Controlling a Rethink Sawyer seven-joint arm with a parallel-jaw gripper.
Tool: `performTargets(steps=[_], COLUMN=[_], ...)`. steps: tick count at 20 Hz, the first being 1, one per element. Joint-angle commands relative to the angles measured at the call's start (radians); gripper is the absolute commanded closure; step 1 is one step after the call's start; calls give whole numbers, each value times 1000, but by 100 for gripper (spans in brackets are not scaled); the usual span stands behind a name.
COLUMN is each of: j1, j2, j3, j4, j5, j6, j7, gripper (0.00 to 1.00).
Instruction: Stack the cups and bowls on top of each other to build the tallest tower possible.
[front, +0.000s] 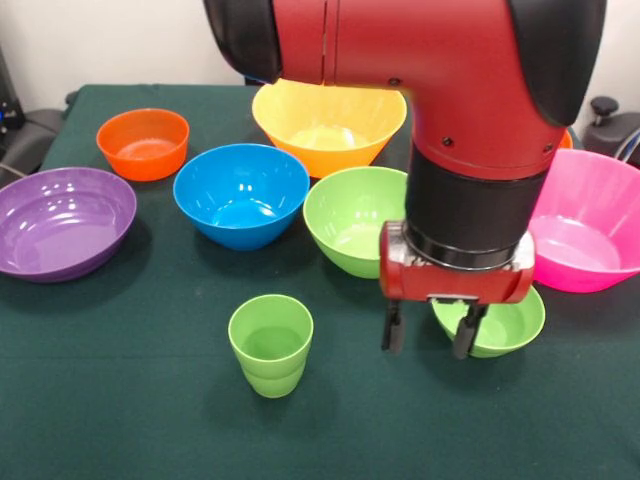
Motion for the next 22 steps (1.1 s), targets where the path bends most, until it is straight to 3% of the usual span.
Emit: performTargets(steps=[1,14,19,22], j1=[-25,-60,-97,-106], j2=[7,-101,-145,-157], j3=[89,121,162,180], j4=[182,447,576,598], j5=[-82,-65,-72,-78], j6=[-85,-160,-249,-259], j7=[-309,-244,-233,-220], gripper=[0,0,0,0])
